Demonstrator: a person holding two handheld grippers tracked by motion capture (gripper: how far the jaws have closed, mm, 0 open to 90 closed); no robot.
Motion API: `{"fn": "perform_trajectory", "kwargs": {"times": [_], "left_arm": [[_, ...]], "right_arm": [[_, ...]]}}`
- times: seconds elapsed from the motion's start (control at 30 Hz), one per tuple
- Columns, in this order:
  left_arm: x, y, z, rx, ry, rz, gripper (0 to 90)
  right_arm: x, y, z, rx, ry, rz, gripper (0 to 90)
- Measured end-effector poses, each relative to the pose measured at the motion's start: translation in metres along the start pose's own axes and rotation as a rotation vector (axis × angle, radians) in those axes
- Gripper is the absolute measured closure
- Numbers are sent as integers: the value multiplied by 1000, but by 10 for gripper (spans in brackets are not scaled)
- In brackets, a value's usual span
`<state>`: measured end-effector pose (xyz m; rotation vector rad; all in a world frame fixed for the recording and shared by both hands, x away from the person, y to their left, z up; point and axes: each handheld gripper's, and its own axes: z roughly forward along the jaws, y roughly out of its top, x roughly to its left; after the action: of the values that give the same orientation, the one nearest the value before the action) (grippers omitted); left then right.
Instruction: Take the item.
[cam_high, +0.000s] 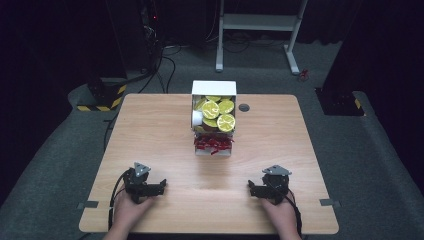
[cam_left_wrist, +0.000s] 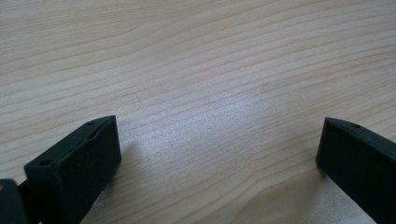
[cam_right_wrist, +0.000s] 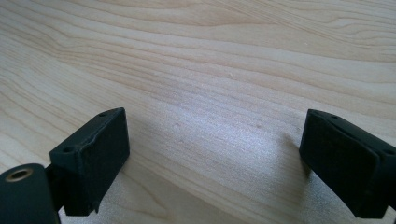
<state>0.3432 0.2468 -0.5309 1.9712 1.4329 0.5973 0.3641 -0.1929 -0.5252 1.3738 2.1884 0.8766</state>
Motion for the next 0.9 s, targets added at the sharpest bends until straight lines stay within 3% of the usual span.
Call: {"fn": "perform_trajectory", "kwargs": {"times": [0.9], "left_arm": [[0, 0, 0, 6, 1, 6, 2]], "right_arm": [[0, 3, -4, -14, 3, -16, 99]]}}
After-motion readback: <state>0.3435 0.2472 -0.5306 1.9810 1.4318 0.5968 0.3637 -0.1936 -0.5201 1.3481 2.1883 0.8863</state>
